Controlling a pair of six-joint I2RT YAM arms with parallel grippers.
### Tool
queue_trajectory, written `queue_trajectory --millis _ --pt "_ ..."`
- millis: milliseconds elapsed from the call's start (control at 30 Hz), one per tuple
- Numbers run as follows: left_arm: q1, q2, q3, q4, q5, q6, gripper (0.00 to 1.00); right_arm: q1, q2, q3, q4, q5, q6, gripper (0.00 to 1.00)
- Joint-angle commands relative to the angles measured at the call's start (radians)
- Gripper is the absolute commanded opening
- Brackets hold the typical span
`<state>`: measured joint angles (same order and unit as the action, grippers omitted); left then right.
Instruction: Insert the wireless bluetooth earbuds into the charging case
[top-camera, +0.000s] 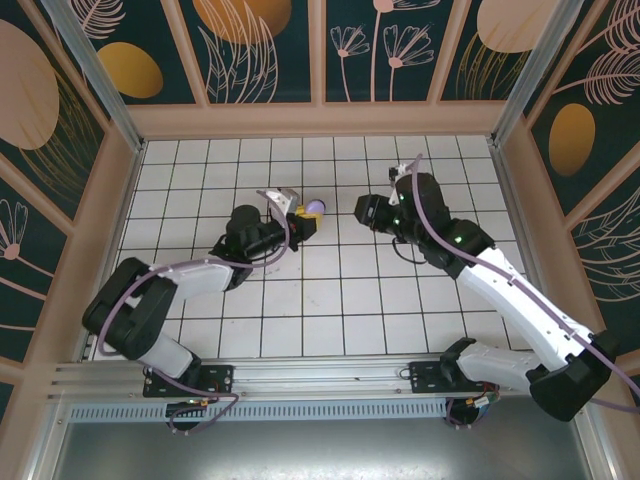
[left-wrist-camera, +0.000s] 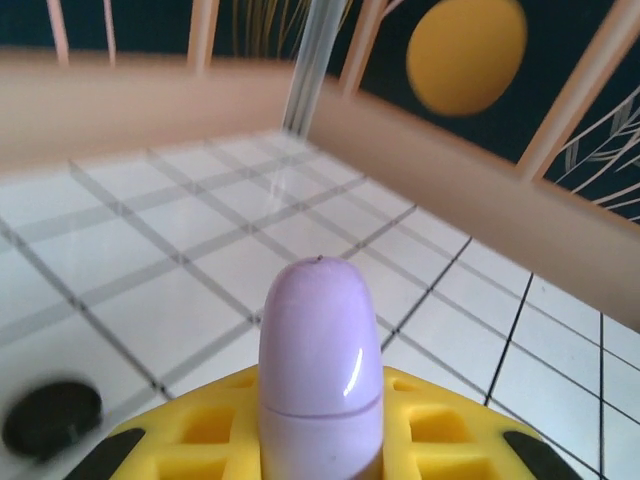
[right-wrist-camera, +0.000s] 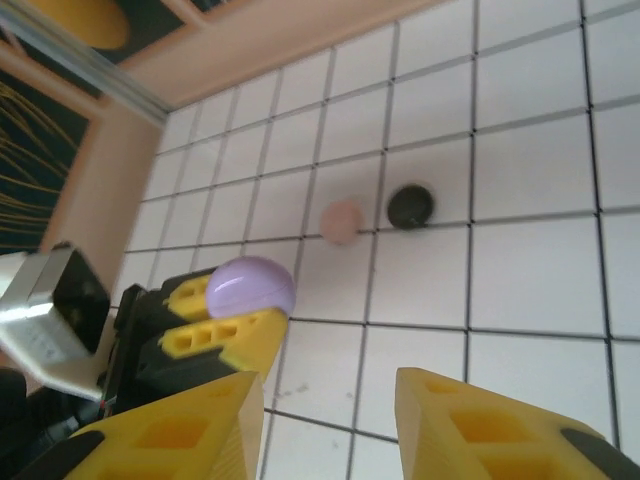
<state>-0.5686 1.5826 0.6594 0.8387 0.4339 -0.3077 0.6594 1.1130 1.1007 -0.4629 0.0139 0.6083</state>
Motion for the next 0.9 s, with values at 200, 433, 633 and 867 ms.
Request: queue_trajectory --millis 200,433,633,867 --pt "0.003 0.241 0.085 -0.084 0.065 -0.355 0.00 -0.033 -0.023 -0.094 0.056 0.060 0.029 0.49" --pt "0.003 0.338 0.164 -0.243 0.034 -0.366 0.07 -0.040 -0.017 -0.091 0.061 0.063 0.027 0.50" --pt "0.004 0.418 0.225 -0.374 0.021 -0.372 0.11 -0.050 -0.019 -0.084 0.059 0.062 0.020 0.50" --pt "0.004 0.432 0.238 -0.437 -0.008 -0.359 0.32 -0.064 -0.020 -0.063 0.047 0.055 0.005 0.54"
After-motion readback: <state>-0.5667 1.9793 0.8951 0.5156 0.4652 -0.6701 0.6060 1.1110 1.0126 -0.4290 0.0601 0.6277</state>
